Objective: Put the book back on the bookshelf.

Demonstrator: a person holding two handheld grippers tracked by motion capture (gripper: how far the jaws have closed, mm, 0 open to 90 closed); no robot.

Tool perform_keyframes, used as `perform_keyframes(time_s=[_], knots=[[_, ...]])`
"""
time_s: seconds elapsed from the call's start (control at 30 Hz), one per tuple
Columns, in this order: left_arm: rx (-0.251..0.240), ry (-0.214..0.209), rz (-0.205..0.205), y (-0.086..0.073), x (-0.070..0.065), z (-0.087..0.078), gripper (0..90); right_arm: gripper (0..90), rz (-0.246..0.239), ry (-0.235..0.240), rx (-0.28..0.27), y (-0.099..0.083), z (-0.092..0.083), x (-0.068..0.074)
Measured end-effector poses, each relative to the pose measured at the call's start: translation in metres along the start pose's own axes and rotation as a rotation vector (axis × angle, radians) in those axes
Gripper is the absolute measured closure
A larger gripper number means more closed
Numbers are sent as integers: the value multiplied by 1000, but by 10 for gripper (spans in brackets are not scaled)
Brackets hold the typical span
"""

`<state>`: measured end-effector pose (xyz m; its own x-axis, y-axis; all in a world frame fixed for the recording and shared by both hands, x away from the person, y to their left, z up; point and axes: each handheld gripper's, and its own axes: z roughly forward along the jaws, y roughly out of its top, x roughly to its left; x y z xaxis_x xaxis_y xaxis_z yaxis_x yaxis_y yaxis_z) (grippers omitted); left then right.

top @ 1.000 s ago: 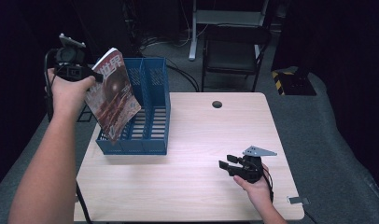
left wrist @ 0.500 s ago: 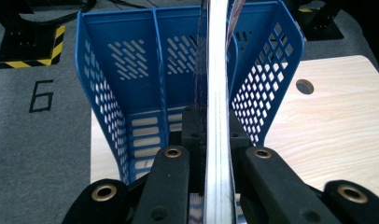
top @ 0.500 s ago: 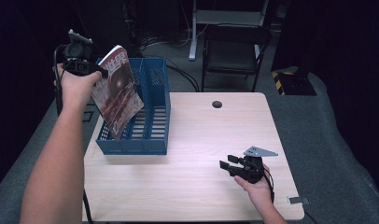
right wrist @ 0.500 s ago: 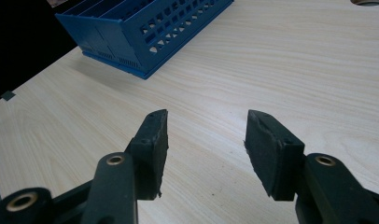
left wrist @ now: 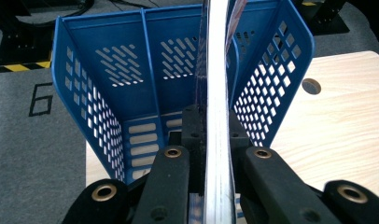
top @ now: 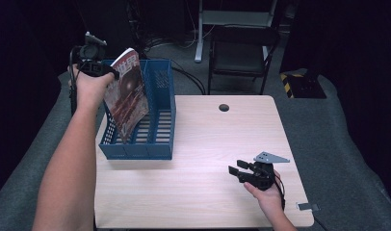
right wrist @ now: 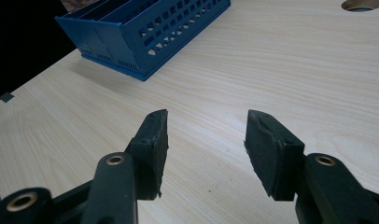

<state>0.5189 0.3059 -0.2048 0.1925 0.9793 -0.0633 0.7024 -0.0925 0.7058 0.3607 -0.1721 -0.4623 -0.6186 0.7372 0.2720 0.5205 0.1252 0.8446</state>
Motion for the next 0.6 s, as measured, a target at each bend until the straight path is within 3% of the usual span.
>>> perform_keyframes(time_s=[0.47, 0.6], knots=[[-19, 16, -27, -8, 7, 23, 838, 489, 7, -1, -6, -1, -3, -1], [-3, 25, -15, -13, 6, 31, 838, 489, 8, -7, -9, 0, -4, -1]])
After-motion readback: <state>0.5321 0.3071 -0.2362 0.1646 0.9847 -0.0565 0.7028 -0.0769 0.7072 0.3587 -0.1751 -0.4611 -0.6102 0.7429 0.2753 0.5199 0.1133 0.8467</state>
